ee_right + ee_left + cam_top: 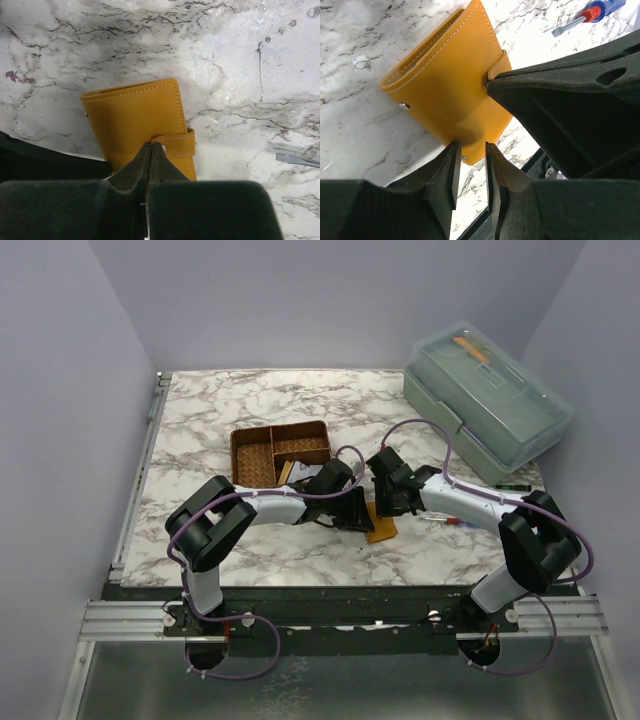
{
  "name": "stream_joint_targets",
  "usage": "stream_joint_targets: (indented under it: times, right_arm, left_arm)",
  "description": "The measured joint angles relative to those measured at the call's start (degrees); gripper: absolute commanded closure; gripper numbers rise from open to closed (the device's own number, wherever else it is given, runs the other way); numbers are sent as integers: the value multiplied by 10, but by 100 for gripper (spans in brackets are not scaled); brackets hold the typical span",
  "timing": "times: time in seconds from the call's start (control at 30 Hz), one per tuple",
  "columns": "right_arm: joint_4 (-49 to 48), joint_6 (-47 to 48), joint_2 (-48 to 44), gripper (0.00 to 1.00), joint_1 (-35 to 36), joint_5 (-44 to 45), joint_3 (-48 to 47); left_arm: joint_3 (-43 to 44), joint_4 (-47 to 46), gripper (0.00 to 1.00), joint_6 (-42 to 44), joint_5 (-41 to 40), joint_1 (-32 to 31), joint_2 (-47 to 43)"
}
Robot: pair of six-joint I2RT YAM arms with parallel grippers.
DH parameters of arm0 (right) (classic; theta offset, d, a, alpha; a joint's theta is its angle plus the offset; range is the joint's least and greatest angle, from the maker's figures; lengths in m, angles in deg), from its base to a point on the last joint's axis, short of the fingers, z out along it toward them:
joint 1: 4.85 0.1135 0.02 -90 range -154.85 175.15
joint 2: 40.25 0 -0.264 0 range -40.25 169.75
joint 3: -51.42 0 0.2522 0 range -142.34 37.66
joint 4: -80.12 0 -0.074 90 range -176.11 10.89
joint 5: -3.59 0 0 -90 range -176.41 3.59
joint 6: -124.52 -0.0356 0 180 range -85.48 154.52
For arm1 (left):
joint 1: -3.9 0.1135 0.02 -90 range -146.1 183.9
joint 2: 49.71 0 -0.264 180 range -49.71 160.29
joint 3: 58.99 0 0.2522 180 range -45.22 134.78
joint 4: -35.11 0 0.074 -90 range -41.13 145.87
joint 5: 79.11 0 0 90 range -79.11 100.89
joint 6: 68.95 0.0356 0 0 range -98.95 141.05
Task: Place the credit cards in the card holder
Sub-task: Close the card holder at the center of the board.
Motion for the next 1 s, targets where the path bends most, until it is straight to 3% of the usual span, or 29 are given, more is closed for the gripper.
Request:
stream_joint_targets:
  times: [0.73, 0.83, 1.0]
  right_arm:
    - [-35, -16, 17, 100, -22, -69, 18]
    - [-72, -18, 2, 100, -55, -118, 47]
    - [-172, -29, -5, 100, -145, -288, 116]
  left_arm:
    - [0, 1, 69, 1, 0, 0, 0]
    - [0, 1, 69, 1, 0, 0, 0]
    - [0, 0, 69, 1, 0, 0, 0]
